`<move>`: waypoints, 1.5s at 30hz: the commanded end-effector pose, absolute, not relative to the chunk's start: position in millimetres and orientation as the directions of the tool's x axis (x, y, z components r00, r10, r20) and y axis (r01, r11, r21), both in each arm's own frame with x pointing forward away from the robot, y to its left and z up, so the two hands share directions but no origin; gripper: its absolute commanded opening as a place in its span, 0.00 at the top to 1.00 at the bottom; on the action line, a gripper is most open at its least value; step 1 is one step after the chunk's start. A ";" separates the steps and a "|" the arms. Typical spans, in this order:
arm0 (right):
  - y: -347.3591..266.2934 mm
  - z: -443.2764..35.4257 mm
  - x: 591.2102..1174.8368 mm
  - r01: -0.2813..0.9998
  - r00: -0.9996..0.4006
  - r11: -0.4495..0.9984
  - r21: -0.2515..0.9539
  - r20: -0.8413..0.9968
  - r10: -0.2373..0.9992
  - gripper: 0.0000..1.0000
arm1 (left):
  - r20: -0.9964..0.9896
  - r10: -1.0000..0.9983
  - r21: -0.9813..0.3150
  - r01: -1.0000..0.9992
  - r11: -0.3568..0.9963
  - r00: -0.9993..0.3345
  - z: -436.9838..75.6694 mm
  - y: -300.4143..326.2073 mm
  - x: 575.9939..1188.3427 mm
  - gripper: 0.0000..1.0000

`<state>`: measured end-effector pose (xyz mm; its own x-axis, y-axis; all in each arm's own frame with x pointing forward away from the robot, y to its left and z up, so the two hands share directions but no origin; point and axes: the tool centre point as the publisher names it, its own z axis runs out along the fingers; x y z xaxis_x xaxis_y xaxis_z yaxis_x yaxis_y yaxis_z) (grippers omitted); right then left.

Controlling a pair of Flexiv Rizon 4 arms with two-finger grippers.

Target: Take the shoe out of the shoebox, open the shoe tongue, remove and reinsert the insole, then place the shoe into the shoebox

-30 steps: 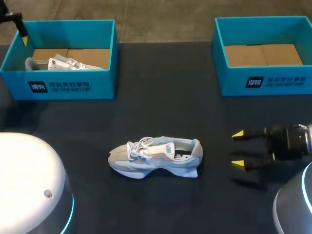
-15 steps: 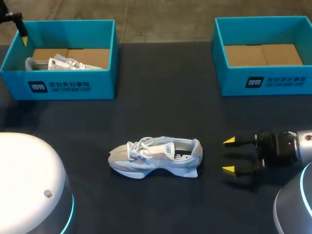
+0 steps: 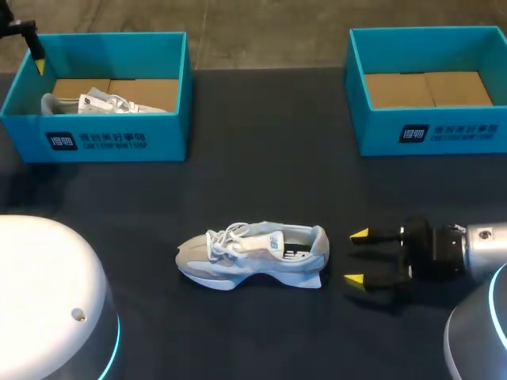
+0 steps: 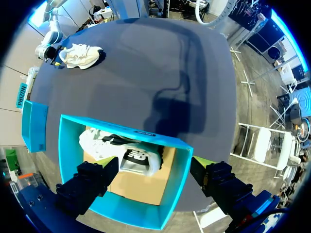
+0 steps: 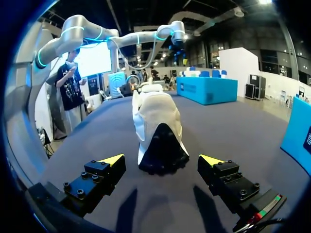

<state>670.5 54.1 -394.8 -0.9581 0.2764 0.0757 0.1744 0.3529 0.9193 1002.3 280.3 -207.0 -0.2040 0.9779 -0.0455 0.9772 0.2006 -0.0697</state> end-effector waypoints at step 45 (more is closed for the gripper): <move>127.8 -407.5 693.4 0.057 -0.985 0.262 0.963 0.012 0.171 0.00 | -0.043 0.978 -0.067 0.977 0.201 -0.204 -206.5 280.4 1001.1 0.00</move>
